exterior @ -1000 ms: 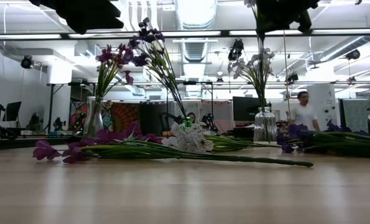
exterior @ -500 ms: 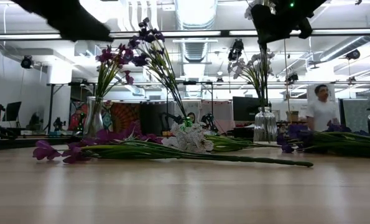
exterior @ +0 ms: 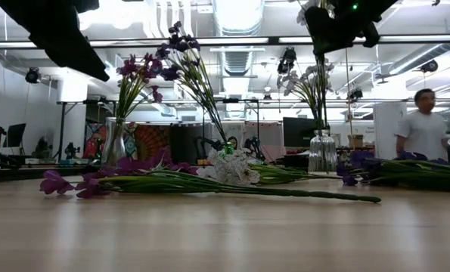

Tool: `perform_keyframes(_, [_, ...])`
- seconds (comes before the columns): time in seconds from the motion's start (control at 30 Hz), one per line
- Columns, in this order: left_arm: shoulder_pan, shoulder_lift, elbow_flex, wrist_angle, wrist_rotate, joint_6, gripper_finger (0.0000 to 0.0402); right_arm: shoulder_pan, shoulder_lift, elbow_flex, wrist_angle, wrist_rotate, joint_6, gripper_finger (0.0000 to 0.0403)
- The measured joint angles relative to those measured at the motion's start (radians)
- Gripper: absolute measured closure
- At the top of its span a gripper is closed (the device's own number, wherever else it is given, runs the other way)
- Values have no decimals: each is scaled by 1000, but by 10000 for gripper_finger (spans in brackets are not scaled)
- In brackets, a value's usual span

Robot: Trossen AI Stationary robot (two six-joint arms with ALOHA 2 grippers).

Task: Sort flowers into vase by color
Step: Put the left white flowers into the right transparent flower vase

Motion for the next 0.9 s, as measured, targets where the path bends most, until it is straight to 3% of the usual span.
perform_keyframes(0.53, [0,0,0,3,-57,8,192,-2,8,-2,36,11,25,380])
perform_keyframes(0.9, [1,0,-1,2,-60,8,192,-10,87,-2,52,21,26,380])
